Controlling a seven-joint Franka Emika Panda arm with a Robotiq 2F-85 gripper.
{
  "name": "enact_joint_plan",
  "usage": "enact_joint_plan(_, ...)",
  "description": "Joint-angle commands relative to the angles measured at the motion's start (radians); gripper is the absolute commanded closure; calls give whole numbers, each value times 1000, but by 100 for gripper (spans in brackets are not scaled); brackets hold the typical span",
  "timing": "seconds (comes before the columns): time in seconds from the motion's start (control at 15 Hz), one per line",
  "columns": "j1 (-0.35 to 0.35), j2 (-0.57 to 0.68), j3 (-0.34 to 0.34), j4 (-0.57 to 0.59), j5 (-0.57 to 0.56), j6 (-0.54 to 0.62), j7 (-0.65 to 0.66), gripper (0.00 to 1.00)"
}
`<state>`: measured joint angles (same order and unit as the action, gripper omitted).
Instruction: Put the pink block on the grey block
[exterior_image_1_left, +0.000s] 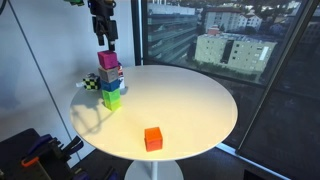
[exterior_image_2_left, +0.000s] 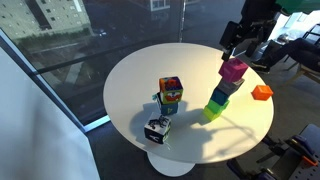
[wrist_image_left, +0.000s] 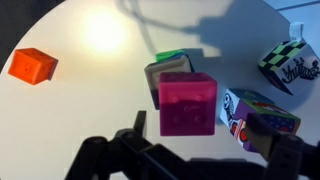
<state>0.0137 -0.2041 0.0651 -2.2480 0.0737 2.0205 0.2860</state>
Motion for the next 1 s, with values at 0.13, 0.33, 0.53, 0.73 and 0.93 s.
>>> enact_joint_plan(0.13,0,-70,-9,-16,-3,-105,-35,0)
enact_joint_plan(0.33,-3,-103,-10,-28,-19,-164,-47,0)
enact_joint_plan(0.53,-5,-139,-12,-42,-40,-221,-67,0)
enact_joint_plan(0.73,-7,-179,-15,-60,-69,-270,-92,0)
enact_joint_plan(0.93,-9,-224,-16,-77,-100,-305,-102,0)
